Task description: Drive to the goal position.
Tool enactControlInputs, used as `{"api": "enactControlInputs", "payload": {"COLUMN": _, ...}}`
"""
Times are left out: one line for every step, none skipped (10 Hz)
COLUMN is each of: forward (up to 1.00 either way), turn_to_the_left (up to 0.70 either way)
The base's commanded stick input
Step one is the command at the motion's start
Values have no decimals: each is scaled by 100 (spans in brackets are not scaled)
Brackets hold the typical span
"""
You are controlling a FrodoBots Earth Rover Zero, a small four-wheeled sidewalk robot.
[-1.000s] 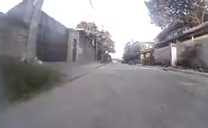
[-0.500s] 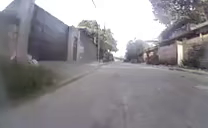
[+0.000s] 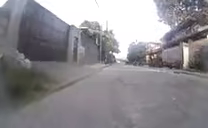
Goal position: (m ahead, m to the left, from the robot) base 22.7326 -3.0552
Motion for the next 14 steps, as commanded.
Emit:
{"api": "enactControlInputs", "payload": {"forward": 100, "turn_to_the_left": 1}}
{"api": "enactControlInputs", "payload": {"forward": 100, "turn_to_the_left": 1}}
{"api": "enactControlInputs", "payload": {"forward": 100, "turn_to_the_left": 1}}
{"api": "enactControlInputs", "payload": {"forward": 100, "turn_to_the_left": 1}}
{"api": "enactControlInputs", "payload": {"forward": 100, "turn_to_the_left": 1}}
{"api": "enactControlInputs", "payload": {"forward": 100, "turn_to_the_left": 1}}
{"api": "enactControlInputs", "payload": {"forward": 100, "turn_to_the_left": 1}}
{"api": "enactControlInputs", "payload": {"forward": 100, "turn_to_the_left": 1}}
{"api": "enactControlInputs", "payload": {"forward": 100, "turn_to_the_left": 1}}
{"api": "enactControlInputs", "payload": {"forward": 100, "turn_to_the_left": -24}}
{"api": "enactControlInputs", "payload": {"forward": 100, "turn_to_the_left": -39}}
{"api": "enactControlInputs", "payload": {"forward": 100, "turn_to_the_left": -25}}
{"api": "enactControlInputs", "payload": {"forward": 100, "turn_to_the_left": 1}}
{"api": "enactControlInputs", "payload": {"forward": 100, "turn_to_the_left": -6}}
